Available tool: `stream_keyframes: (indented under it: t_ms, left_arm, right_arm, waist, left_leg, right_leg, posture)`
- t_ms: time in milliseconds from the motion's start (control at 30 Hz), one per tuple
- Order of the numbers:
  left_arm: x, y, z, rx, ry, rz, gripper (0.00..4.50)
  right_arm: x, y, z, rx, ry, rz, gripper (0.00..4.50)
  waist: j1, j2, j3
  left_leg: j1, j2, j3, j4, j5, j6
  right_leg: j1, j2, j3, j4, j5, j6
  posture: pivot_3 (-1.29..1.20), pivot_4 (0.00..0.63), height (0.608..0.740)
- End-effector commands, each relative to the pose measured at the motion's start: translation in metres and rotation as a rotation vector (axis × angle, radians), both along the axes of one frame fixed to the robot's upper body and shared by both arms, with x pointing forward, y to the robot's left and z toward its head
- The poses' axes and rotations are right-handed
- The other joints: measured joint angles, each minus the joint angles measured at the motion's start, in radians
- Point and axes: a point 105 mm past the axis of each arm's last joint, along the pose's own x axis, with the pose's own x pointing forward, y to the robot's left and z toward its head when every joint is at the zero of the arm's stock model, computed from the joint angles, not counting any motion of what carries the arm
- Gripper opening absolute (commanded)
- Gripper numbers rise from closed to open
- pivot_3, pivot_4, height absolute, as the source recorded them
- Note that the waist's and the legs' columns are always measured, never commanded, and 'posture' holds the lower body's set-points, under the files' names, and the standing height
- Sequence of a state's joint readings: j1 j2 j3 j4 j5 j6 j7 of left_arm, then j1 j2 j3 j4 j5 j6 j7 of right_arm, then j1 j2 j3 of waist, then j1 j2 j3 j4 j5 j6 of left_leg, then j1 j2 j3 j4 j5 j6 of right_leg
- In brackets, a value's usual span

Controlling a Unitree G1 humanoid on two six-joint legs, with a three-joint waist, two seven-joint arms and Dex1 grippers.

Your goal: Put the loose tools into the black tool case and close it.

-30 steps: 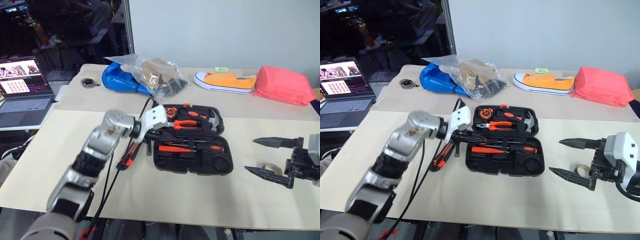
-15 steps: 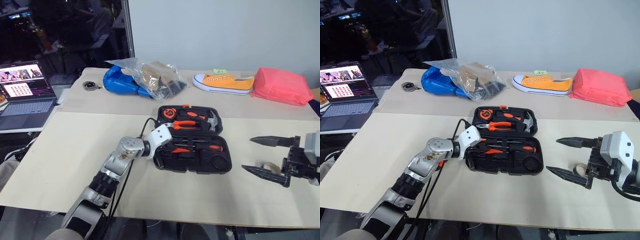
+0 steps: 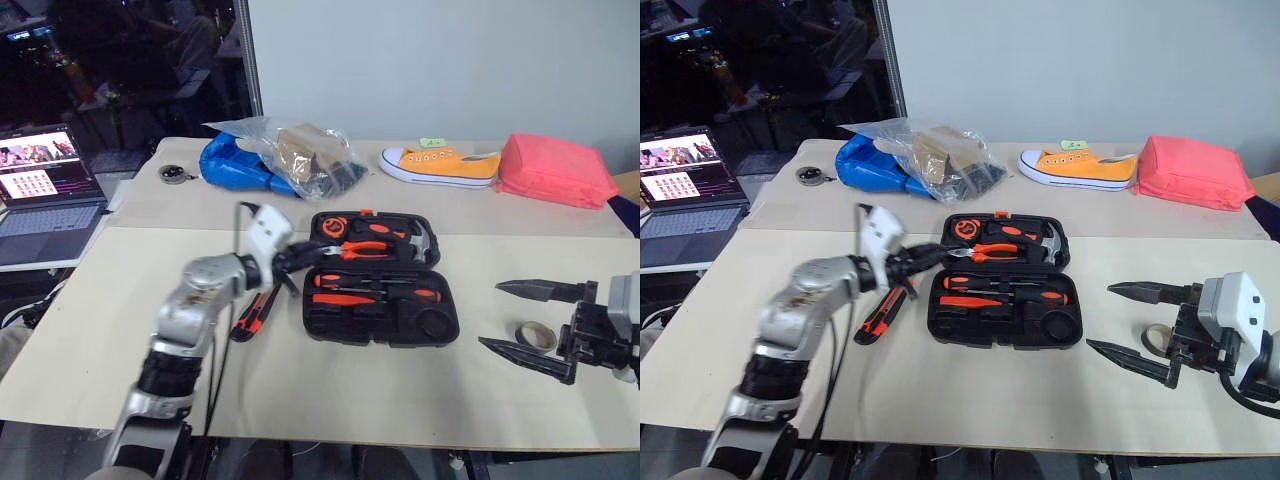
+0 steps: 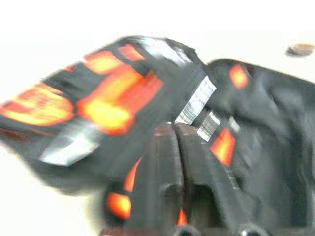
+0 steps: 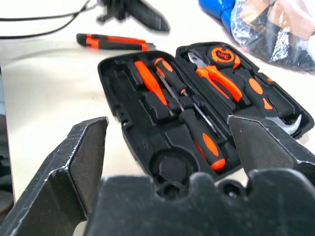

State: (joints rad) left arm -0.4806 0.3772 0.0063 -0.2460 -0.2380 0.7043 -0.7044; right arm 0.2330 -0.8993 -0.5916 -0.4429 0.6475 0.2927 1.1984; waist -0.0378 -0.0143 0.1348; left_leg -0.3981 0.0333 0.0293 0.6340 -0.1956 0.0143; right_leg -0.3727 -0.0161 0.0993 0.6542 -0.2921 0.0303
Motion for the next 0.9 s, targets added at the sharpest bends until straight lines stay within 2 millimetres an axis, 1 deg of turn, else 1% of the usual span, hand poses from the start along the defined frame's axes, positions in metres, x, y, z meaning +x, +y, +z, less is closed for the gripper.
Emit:
stream_keyframes:
  t_ms: [33,67,100,133,200,233,367,533,567,633,700,733,767,800,833,900]
  left_arm:
    - [-0.014,0.029,-0.005,-0.003,0.087,0.237,2.26]
    - [-0.020,0.032,-0.007,-0.014,0.111,0.272,2.72]
    - [-0.026,0.035,-0.011,-0.016,0.136,0.303,2.94]
    - [-0.031,0.036,-0.015,-0.012,0.158,0.327,3.39]
    - [-0.041,0.036,-0.028,0.004,0.224,0.352,4.05]
    - [-0.044,0.036,-0.033,0.017,0.252,0.355,4.47]
    - [-0.052,0.036,-0.061,0.095,0.356,0.399,4.47]
    - [-0.049,0.044,-0.088,0.169,0.423,0.460,4.47]
    - [-0.049,0.046,-0.095,0.193,0.434,0.459,4.22]
    - [-0.049,0.046,-0.099,0.196,0.435,0.453,3.82]
    - [-0.050,0.044,-0.100,0.193,0.424,0.433,3.13]
    - [-0.050,0.043,-0.100,0.191,0.418,0.423,2.67]
    - [-0.050,0.042,-0.098,0.181,0.404,0.411,2.39]
    - [-0.049,0.041,-0.093,0.160,0.376,0.397,1.93]
    - [-0.048,0.041,-0.090,0.145,0.357,0.388,1.80]
    - [-0.045,0.035,-0.064,0.051,0.251,0.313,1.78]
  right_arm:
    - [0.002,0.005,0.006,0.020,-0.019,0.035,4.50]
    - [0.003,0.005,0.005,0.024,-0.014,0.039,4.50]
    - [0.005,0.006,0.005,0.028,-0.011,0.044,4.50]
    - [0.006,0.006,0.006,0.033,-0.009,0.048,4.50]
    - [0.009,0.007,0.008,0.040,-0.009,0.057,4.50]
    - [0.011,0.007,0.008,0.042,-0.009,0.060,4.50]
    - [0.015,0.008,0.009,0.032,0.001,0.081,4.50]
    - [0.016,0.007,0.011,0.016,0.002,0.089,4.50]
    - [0.015,0.009,0.012,0.015,0.001,0.092,4.50]
    - [0.014,0.009,0.013,0.007,0.003,0.093,4.50]
    - [0.014,0.007,0.013,0.004,0.004,0.089,4.50]
    - [0.014,0.007,0.013,0.003,0.004,0.088,4.50]
    - [0.014,0.007,0.014,0.004,0.003,0.085,4.50]
    - [0.014,0.006,0.014,0.004,0.002,0.082,4.50]
    - [0.014,0.006,0.014,0.005,0.002,0.080,4.50]
    - [0.013,0.006,0.012,0.013,-0.001,0.069,4.50]
  waist:
    - [-0.002,0.000,0.000]
    - [-0.001,-0.001,0.001]
    - [0.001,-0.002,0.001]
    - [0.004,-0.002,0.001]
    - [0.007,-0.004,0.002]
    - [0.008,-0.005,0.003]
    - [0.014,-0.005,0.003]
    - [0.020,-0.005,0.003]
    - [0.020,-0.005,0.003]
    - [0.020,-0.006,0.003]
    - [0.022,-0.006,0.003]
    - [0.022,-0.006,0.003]
    - [0.022,-0.006,0.003]
    - [0.022,-0.006,0.003]
    - [0.022,-0.006,0.003]
    - [0.023,-0.005,0.003]
  left_leg:
    - [0.000,-0.001,0.000,0.000,0.000,0.000]
    - [0.000,-0.001,0.000,0.000,0.000,0.000]
    - [0.000,-0.002,0.000,0.000,0.000,0.000]
    - [-0.001,-0.003,0.000,0.000,0.000,0.000]
    - [-0.001,-0.003,0.000,0.000,0.000,0.000]
    - [0.000,-0.003,0.000,0.000,0.000,0.000]
    - [0.000,-0.003,0.000,-0.001,0.000,0.000]
    - [-0.001,-0.003,0.000,-0.002,0.000,0.000]
    - [-0.001,-0.003,0.000,-0.002,0.000,0.000]
    - [0.000,-0.003,0.000,-0.003,0.000,0.000]
    - [0.000,-0.004,0.001,-0.004,0.000,0.000]
    - [0.000,-0.004,0.001,-0.004,0.000,0.000]
    - [0.000,-0.004,0.001,-0.004,0.000,0.000]
    - [0.000,-0.004,0.001,-0.004,0.000,0.000]
    - [0.000,-0.004,0.001,-0.004,0.000,0.000]
    - [0.000,-0.004,0.001,-0.004,0.000,0.000]
  right_leg:
    - [0.000,-0.001,0.000,0.000,0.000,0.000]
    - [0.000,-0.002,0.000,0.000,0.000,0.000]
    - [0.000,-0.004,-0.001,0.000,0.000,0.000]
    - [0.000,-0.005,-0.001,0.000,0.000,0.001]
    - [0.001,-0.006,-0.002,0.000,0.000,0.001]
    - [0.001,-0.006,-0.002,-0.001,0.000,0.002]
    - [0.003,-0.006,-0.002,-0.005,0.001,0.002]
    - [0.002,-0.006,-0.002,-0.007,0.002,-0.001]
    - [0.002,-0.006,-0.002,-0.007,0.002,-0.001]
    - [0.002,-0.006,-0.002,-0.007,0.002,-0.002]
    - [0.002,-0.007,-0.002,-0.007,0.003,-0.002]
    - [0.002,-0.007,-0.002,-0.007,0.003,-0.002]
    - [0.002,-0.007,-0.002,-0.007,0.003,-0.002]
    - [0.002,-0.007,-0.002,-0.007,0.003,-0.002]
    - [0.002,-0.007,-0.002,-0.007,0.003,-0.002]
    - [0.002,-0.008,-0.002,-0.007,0.003,-0.002]
  posture:
    - [0.00,0.150,0.740]
    - [0.00,0.150,0.740]
    - [0.00,0.150,0.740]
    - [0.00,0.150,0.740]
    - [0.00,0.150,0.740]
    - [0.00,0.150,0.740]
    - [0.00,0.150,0.740]
    - [0.00,0.150,0.740]
    - [0.00,0.150,0.740]
    - [0.00,0.150,0.740]
    - [0.00,0.150,0.740]
    - [0.00,0.150,0.740]
    - [0.00,0.150,0.740]
    - [0.00,0.150,0.740]
    - [0.00,0.150,0.740]
    - [0.00,0.150,0.740]
